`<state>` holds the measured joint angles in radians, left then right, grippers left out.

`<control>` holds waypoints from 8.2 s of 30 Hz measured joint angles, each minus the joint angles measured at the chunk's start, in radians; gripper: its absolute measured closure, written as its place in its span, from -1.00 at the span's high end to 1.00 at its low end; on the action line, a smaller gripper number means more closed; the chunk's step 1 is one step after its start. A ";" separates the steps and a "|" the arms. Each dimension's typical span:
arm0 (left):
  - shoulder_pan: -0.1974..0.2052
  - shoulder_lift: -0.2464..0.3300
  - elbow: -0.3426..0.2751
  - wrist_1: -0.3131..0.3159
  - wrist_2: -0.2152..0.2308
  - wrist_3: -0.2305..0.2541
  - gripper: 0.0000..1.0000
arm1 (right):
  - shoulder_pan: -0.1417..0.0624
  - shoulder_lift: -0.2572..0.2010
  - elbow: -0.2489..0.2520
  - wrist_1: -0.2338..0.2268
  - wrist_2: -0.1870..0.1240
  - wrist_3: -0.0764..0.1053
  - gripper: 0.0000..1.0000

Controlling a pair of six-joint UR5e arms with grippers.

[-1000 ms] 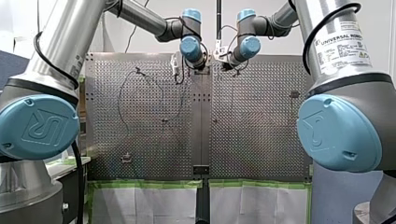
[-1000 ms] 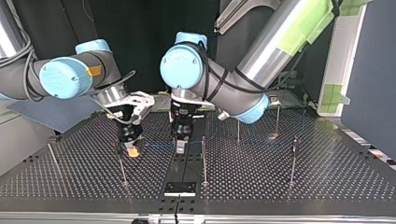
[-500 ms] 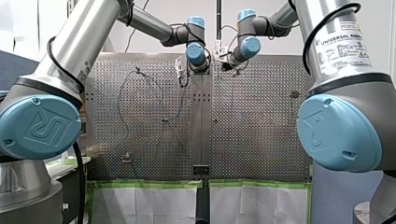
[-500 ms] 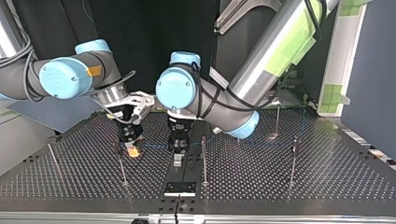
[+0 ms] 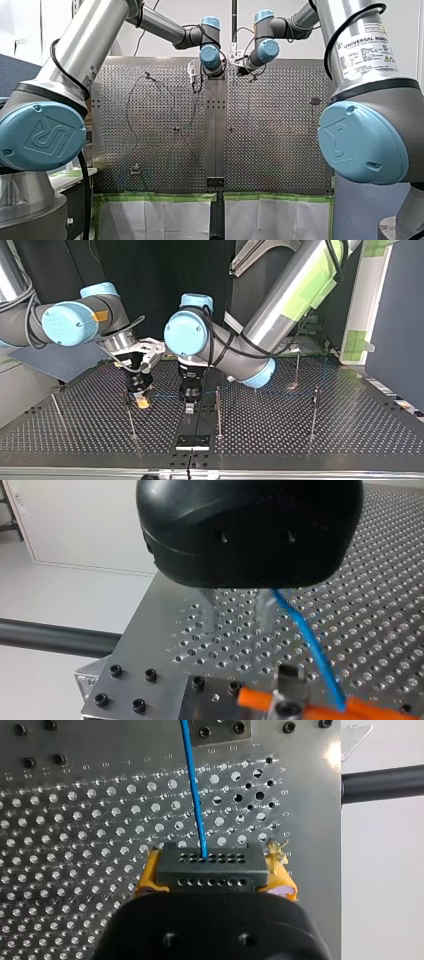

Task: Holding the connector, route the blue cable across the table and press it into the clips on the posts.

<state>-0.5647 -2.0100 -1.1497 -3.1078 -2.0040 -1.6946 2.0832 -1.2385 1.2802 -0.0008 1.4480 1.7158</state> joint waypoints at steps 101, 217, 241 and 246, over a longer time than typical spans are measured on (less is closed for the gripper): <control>-0.052 -0.228 -0.411 0.479 0.064 -0.071 -1.00 | -0.112 0.133 0.455 -0.403 -0.174 0.010 -1.00; -0.243 -0.194 -0.195 0.214 -0.102 -0.005 0.96 | -0.368 0.244 0.346 -0.441 -0.363 0.005 -1.00; -0.261 -0.429 0.050 0.072 -0.191 -0.040 0.96 | -0.399 0.242 0.347 -0.401 -0.379 -0.029 -1.00; -0.251 -0.441 0.094 0.085 -0.192 -0.044 0.96 | -0.400 0.242 0.347 -0.401 -0.379 -0.027 -1.00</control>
<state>-0.8161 -2.4506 -1.0556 -3.0229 -2.1957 -1.7390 1.6836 -0.9965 1.6269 -0.4019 1.0693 1.6885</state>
